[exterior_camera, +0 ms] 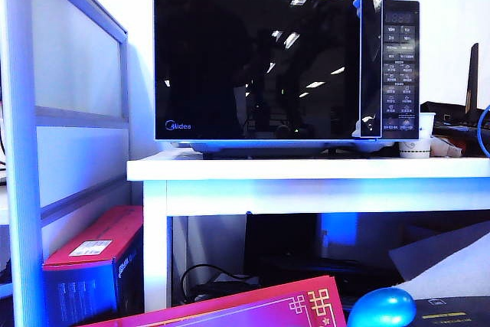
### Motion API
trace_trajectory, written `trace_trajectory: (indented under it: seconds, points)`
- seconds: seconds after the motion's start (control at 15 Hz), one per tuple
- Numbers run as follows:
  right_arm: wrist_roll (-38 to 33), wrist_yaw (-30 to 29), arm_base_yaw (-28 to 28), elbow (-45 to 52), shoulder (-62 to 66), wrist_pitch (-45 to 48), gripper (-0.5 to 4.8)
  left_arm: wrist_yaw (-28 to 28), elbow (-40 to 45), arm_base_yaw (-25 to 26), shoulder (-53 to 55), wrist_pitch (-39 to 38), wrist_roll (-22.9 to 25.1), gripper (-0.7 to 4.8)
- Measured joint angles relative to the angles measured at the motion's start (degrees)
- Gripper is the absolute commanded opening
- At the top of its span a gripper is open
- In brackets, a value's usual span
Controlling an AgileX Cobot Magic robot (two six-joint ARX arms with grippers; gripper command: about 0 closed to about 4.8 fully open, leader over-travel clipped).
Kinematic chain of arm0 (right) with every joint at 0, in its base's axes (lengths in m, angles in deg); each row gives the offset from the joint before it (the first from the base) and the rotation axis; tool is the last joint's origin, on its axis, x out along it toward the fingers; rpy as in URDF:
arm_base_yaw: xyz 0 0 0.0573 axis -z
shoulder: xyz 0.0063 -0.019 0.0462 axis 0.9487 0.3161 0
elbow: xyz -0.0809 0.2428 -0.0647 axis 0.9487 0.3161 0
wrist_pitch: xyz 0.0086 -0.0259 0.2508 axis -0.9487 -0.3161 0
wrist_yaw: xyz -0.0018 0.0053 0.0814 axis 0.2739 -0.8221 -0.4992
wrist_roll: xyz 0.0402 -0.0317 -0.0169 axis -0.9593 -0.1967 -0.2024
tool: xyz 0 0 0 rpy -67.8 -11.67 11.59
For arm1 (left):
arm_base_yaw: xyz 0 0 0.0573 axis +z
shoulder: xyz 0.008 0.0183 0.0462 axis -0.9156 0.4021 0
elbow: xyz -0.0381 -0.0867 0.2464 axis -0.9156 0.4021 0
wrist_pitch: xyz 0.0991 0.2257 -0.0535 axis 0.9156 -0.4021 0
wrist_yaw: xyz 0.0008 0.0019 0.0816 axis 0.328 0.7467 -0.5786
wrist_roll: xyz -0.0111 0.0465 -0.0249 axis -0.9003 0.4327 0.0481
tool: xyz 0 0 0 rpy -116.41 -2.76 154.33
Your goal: Open the microwave door, place the orange inside the microwave, then close the microwave door.
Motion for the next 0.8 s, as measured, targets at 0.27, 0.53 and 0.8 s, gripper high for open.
trace_trajectory:
  seconds: [0.27,0.53,0.8]
  points:
    - [4.63,-6.10,-0.04,-9.99,17.29,1.03,-0.01,0.02,-26.58,-11.30,18.18,-17.49,6.62,-0.04]
    - [7.50,-7.32,-1.14,-14.25,26.25,1.46,0.00,-18.53,-30.12,-18.62,21.88,-28.02,15.91,-0.04]
    - [9.99,-7.82,-2.84,-14.36,33.33,4.68,4.79,-27.21,-30.14,-20.96,22.01,-28.30,19.76,-0.04]
